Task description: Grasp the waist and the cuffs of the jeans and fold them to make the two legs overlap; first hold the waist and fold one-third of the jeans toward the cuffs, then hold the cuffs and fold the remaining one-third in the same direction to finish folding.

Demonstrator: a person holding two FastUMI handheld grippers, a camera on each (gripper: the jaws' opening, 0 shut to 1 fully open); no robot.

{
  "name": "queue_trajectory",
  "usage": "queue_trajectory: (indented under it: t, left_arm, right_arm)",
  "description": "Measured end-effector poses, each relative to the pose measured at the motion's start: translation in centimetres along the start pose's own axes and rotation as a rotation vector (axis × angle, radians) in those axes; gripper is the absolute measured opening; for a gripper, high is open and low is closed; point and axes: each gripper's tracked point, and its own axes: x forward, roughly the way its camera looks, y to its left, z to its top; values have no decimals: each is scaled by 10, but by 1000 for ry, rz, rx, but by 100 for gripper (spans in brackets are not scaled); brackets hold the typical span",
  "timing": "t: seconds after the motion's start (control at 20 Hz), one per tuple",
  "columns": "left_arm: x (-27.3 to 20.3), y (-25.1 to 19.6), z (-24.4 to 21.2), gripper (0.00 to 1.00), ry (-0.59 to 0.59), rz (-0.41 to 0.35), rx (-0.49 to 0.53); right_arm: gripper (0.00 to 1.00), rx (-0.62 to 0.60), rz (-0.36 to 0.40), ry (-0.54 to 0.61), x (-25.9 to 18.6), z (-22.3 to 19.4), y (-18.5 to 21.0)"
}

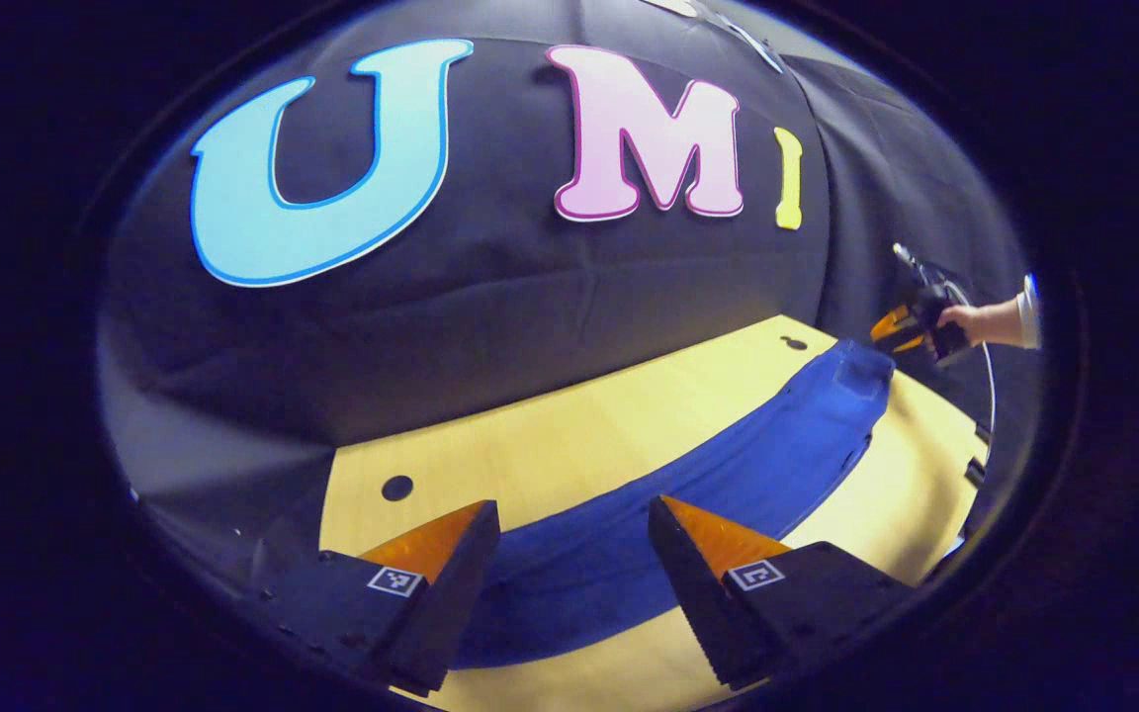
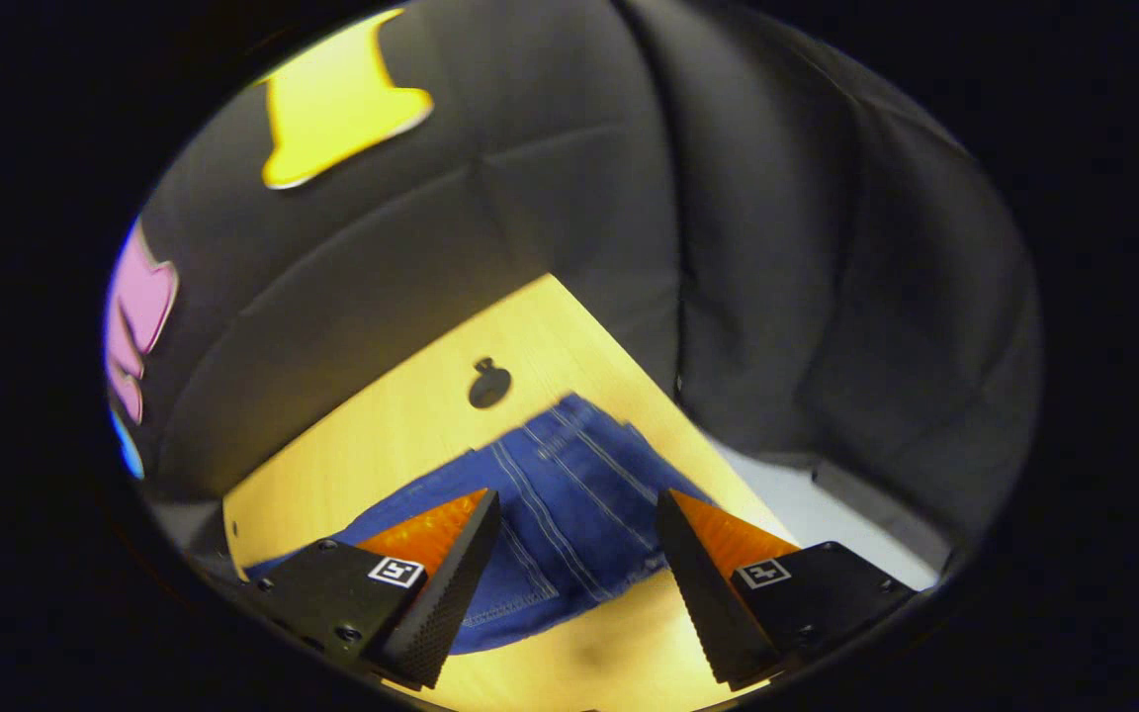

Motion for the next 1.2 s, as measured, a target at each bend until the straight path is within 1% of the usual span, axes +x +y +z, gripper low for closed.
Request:
queue_trajectory:
  t: [0.05,0.1,0.15,0.25,0.3,0.35,0.4,0.5,0.55,0.6,0.65,0.75,0.8,0.85,0.9,0.95,1.0,1.05,1.1,1.2]
  left_arm:
    - [-9,-10,0,96,-5,-4,-10]
    - [-16,-18,0,96,-1,-8,-7]
    - [-18,-20,-5,96,6,-11,4]
    - [-26,-22,-7,96,8,-10,9]
    - [-29,-20,-10,96,12,-1,-3]
    - [-31,-16,-11,96,15,9,-15]
    - [-33,-13,-14,96,19,18,-28]
    - [-38,-7,-18,97,26,35,-46]
    - [-41,-4,-21,97,32,45,-52]
    - [-44,-2,-23,97,37,52,-56]
    - [-47,-2,-24,98,40,55,-56]
    - [-51,0,-26,97,45,63,-44]
    - [-52,0,-28,97,53,68,-35]
    - [-52,0,-28,97,56,70,-30]
    - [-54,-1,-27,97,55,71,-29]
    - [-54,-2,-25,97,51,70,-28]
    - [-54,-2,-26,97,52,71,-25]
    - [-56,-1,-24,97,51,75,-19]
    - [-57,0,-22,97,44,79,-14]
    - [-61,-2,-19,97,19,69,-19]
  right_arm:
    - [98,99,0,12,6,-8,-4]
    - [98,173,-6,10,13,-15,-10]
    - [98,218,-26,16,15,-21,-15]
    - [98,210,-100,37,18,-32,-35]
    - [98,204,-123,48,16,-36,-39]
    - [99,214,-128,14,18,-27,-42]
    - [95,223,-129,4,20,-24,-41]
    - [98,253,-125,-18,27,-15,-41]
    - [96,267,-123,-28,27,-10,-41]
    - [92,278,-120,-40,28,-8,-40]
    - [91,277,-119,-56,28,-6,-40]
    - [87,244,-117,-78,31,-6,-41]
    - [67,217,-109,-63,30,-9,-41]
    - [46,227,-108,-83,27,-5,-41]
    - [24,227,-96,-91,35,-3,-34]
    - [23,225,-97,-114,33,0,-32]
    - [14,207,-87,-139,31,5,-28]
    - [13,192,-69,-168,20,11,-23]
    - [7,174,-41,-222,5,25,-13]
    - [6,87,16,-279,-24,43,14]
